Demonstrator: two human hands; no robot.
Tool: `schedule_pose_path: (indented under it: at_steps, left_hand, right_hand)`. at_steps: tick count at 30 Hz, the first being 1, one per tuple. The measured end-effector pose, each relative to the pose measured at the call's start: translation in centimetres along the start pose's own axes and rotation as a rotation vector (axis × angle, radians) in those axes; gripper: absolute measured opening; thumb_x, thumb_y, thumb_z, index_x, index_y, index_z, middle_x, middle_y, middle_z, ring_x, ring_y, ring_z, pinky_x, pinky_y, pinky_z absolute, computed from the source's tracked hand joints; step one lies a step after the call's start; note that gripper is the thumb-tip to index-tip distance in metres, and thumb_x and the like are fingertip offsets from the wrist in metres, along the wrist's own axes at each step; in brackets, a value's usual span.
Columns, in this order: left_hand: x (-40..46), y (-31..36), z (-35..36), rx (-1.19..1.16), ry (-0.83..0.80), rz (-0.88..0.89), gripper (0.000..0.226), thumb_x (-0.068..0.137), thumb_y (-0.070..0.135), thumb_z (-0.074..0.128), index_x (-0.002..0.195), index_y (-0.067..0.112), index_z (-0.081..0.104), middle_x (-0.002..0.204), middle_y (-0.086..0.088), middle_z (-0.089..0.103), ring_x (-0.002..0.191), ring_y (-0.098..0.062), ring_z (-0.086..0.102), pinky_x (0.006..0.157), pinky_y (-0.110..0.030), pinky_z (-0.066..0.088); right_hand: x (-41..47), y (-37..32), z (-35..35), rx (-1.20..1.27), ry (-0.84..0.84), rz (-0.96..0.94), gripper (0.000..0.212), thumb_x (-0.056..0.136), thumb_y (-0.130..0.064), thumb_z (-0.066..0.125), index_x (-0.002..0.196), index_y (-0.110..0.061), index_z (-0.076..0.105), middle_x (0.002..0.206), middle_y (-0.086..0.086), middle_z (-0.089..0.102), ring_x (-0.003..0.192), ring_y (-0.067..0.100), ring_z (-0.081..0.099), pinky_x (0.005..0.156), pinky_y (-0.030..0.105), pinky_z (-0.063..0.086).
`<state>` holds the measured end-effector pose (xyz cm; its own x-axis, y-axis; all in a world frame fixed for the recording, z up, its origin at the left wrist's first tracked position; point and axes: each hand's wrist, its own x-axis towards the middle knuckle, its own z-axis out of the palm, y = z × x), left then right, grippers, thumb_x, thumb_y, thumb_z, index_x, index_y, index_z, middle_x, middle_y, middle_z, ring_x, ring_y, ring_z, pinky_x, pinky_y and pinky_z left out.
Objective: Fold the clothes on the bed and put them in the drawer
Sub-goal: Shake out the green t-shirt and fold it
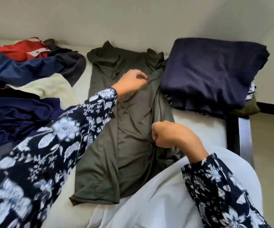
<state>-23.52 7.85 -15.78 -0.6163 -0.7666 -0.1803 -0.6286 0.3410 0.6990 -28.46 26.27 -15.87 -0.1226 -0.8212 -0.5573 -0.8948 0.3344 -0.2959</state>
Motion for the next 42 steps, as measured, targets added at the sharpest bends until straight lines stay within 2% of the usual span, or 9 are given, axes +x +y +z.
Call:
schedule_pose_path:
  at_steps: [5, 14, 19, 21, 24, 32, 37, 40, 42]
  left_hand:
    - [5.4, 1.1, 1.7, 0.153, 0.12, 0.013, 0.034, 0.087, 0.011, 0.056, 0.12, 0.018, 0.064, 0.115, -0.007, 0.067, 0.109, -0.018, 0.06, 0.077, -0.009, 0.034]
    - [14.6, 2.2, 7.1, -0.034, 0.225, -0.086, 0.06, 0.083, 0.034, 0.069, 0.138, 0.019, 0.048, 0.137, -0.01, 0.051, 0.126, -0.024, 0.049, 0.106, -0.027, 0.038]
    - [16.6, 1.9, 7.9, 0.213, 0.182, -0.056, 0.035, 0.093, 0.029, 0.054, 0.125, 0.015, 0.059, 0.136, -0.012, 0.05, 0.122, -0.034, 0.049, 0.102, -0.036, 0.039]
    - [16.9, 1.5, 7.4, 0.054, 0.221, -0.072, 0.027, 0.088, 0.025, 0.062, 0.113, 0.017, 0.067, 0.12, -0.007, 0.065, 0.113, -0.025, 0.059, 0.097, -0.033, 0.047]
    - [16.9, 1.1, 5.8, -0.53, 0.17, -0.224, 0.006, 0.093, 0.018, 0.06, 0.098, 0.019, 0.062, 0.092, 0.0, 0.066, 0.08, -0.015, 0.063, 0.069, -0.029, 0.054]
    - [15.0, -3.3, -4.4, -1.367, 0.233, -0.235, 0.032, 0.102, 0.009, 0.028, 0.122, 0.007, 0.053, 0.118, -0.017, 0.063, 0.099, -0.03, 0.064, 0.074, -0.041, 0.057]
    - [11.2, -10.8, -7.2, -1.327, 0.39, -0.416, 0.041, 0.102, 0.037, 0.038, 0.126, 0.01, 0.057, 0.125, -0.007, 0.062, 0.114, -0.023, 0.059, 0.069, -0.035, 0.054]
    - [9.6, -14.1, -7.3, -1.227, 0.379, -0.465, 0.052, 0.096, 0.053, 0.043, 0.135, 0.019, 0.049, 0.119, 0.005, 0.062, 0.11, -0.012, 0.059, 0.065, -0.028, 0.052]
    - [9.2, -14.5, -7.5, -1.17, 0.38, -0.448, 0.047, 0.094, 0.047, 0.053, 0.133, 0.022, 0.05, 0.12, 0.006, 0.063, 0.107, -0.012, 0.061, 0.075, -0.029, 0.051]
  right_hand:
    - [0.5, -0.5, 0.3, 0.055, -0.037, -0.015, 0.008, 0.092, -0.006, 0.046, 0.087, -0.009, 0.041, 0.113, 0.019, 0.052, 0.103, 0.037, 0.053, 0.074, 0.035, 0.037]
    - [1.7, 0.6, 1.7, 0.287, -0.027, -0.048, 0.056, 0.093, -0.001, 0.047, 0.144, -0.005, 0.024, 0.137, 0.018, 0.038, 0.123, 0.035, 0.046, 0.077, 0.033, 0.034]
    - [2.4, 1.3, 1.5, 0.335, -0.089, -0.048, 0.04, 0.091, 0.004, 0.047, 0.129, -0.005, 0.039, 0.126, 0.015, 0.038, 0.097, 0.028, 0.052, 0.067, 0.029, 0.034]
    - [2.4, 1.3, 0.9, 0.342, -0.147, -0.037, 0.01, 0.091, 0.003, 0.048, 0.094, -0.006, 0.043, 0.105, 0.011, 0.037, 0.07, 0.021, 0.041, 0.052, 0.025, 0.031]
    - [3.0, 1.5, 0.4, 0.325, -0.143, -0.037, 0.034, 0.091, 0.002, 0.048, 0.069, -0.012, 0.026, 0.077, 0.003, 0.028, 0.057, 0.016, 0.029, 0.045, 0.023, 0.023]
    - [-0.1, -2.2, -1.9, 0.269, 0.07, -0.092, 0.015, 0.087, 0.005, 0.043, 0.091, -0.009, 0.039, 0.095, 0.008, 0.038, 0.096, 0.032, 0.05, 0.06, 0.033, 0.032]
    - [0.7, -9.6, 1.4, 0.198, 0.008, -0.344, 0.041, 0.097, -0.014, 0.049, 0.136, -0.011, 0.038, 0.129, 0.018, 0.039, 0.113, 0.038, 0.046, 0.084, 0.048, 0.04]
    - [1.4, -9.7, 3.8, 0.041, 0.149, -0.242, 0.059, 0.033, -0.056, 0.089, 0.08, -0.026, 0.07, 0.073, -0.002, 0.06, 0.054, 0.018, 0.061, 0.038, 0.026, 0.032]
    - [2.5, -8.9, 4.7, 0.034, 0.258, -0.171, 0.063, 0.012, -0.051, 0.09, 0.065, -0.025, 0.067, 0.059, -0.007, 0.055, 0.043, 0.014, 0.055, 0.038, 0.023, 0.017]
